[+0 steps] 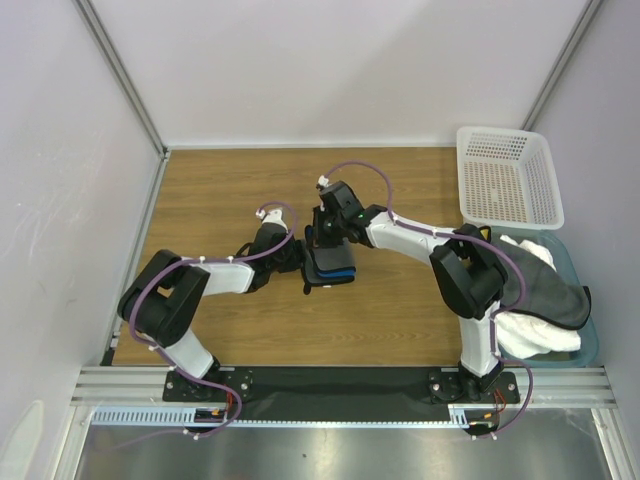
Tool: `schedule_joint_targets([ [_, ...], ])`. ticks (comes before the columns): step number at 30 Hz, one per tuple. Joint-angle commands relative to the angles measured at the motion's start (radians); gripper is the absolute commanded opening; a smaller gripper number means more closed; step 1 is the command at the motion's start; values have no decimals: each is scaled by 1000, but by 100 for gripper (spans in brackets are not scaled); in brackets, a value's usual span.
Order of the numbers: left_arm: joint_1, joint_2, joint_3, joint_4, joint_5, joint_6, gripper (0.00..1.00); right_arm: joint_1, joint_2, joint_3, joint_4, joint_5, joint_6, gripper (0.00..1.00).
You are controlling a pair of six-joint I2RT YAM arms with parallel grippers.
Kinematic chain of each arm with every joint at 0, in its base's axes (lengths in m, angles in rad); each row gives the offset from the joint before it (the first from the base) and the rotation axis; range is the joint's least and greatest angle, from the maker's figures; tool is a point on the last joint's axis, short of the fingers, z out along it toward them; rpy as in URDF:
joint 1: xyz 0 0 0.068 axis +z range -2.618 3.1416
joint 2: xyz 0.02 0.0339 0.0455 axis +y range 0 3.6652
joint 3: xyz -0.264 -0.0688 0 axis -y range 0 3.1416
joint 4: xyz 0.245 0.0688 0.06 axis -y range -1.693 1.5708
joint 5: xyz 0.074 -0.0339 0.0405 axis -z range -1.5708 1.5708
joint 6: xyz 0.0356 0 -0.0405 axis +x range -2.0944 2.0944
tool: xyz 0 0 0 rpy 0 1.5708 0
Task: Fold and stack the towels
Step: Fold the towel
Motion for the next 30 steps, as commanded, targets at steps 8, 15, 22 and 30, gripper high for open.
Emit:
schedule_joint_targets([
  [8, -4, 36, -14, -39, 21, -23, 26, 11, 39, 1, 36, -35, 32, 0],
  [15, -4, 36, -19, -37, 24, -23, 26, 12, 68, 1, 61, -26, 65, 0],
  [22, 0, 7, -34, -48, 13, -20, 26, 11, 47, -18, 102, 40, 93, 3],
  [30, 8, -21, -32, -68, 13, -4, 26, 11, -18, -4, 22, 26, 69, 55],
])
